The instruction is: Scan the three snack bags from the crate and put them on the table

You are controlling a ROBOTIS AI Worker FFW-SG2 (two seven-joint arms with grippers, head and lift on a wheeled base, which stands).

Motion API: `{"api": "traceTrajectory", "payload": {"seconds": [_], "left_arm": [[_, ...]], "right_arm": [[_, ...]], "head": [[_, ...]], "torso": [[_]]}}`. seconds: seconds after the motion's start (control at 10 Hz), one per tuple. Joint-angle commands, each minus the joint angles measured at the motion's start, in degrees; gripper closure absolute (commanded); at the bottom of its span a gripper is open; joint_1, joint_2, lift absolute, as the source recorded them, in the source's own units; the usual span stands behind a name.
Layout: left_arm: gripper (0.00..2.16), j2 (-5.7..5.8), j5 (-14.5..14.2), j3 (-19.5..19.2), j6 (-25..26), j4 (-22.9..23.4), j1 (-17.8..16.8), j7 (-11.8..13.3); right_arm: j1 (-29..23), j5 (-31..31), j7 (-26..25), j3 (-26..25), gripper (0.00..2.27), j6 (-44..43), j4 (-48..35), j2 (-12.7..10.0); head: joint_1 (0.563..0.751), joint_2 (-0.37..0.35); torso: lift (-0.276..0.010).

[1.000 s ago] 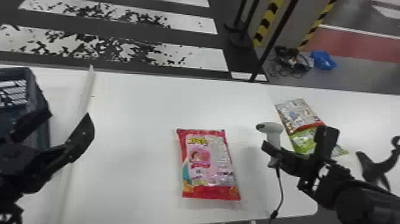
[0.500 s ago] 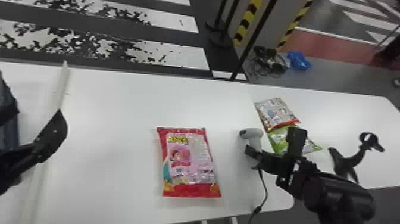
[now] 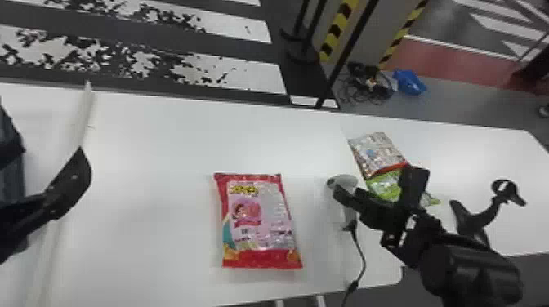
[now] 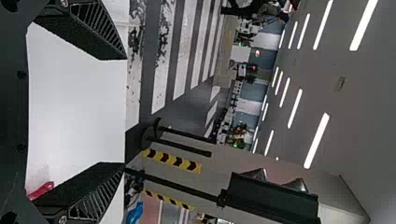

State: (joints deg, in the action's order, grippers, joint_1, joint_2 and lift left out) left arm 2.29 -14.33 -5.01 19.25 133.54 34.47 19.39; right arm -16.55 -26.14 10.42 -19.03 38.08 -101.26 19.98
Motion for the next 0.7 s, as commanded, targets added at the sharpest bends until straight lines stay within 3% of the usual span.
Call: {"api": "traceTrajectory", "payload": {"seconds": [0.0,0.1,0.2,0.3,0.4,0.6], "left_arm": [[0.06,0.0,0.0,0.0,0.6,0.2,0.0,0.0],[0.06,0.0,0.0,0.0,0.6,0.5,0.1,0.0],[0.06,0.0,0.0,0.0,0.6,0.5,0.2,-0.1],[0.06,0.0,0.0,0.0,0.6,0.6,0.3,0.0],[0.06,0.09,0.0,0.3,0.6,0.6,0.3,-0.1],[0.06,0.44,0.1,0.4,0.8,0.8,0.2,0.0]], "right_arm": [[-2.7,-3.4,2.4,-2.4,0.06,1.1,-7.4,-0.3],[-1.6,-3.6,9.7,-4.3,0.09,11.3,-9.8,-0.2],[2.0,-3.3,16.6,-5.3,0.15,28.7,-11.3,0.2],[4.4,-3.1,21.0,-4.7,0.16,39.8,-11.4,1.4],[5.5,-3.0,24.7,-3.8,0.18,45.2,-10.4,2.8],[7.4,-2.1,28.4,-1.2,0.18,46.4,-6.5,4.8]], "head": [[0.695,-0.322],[0.695,-0.305],[0.695,-0.288],[0.695,-0.252],[0.695,-0.224],[0.695,-0.198]], "torso": [[-0.094],[-0.094],[-0.094],[-0.094],[-0.094],[-0.094]]}}
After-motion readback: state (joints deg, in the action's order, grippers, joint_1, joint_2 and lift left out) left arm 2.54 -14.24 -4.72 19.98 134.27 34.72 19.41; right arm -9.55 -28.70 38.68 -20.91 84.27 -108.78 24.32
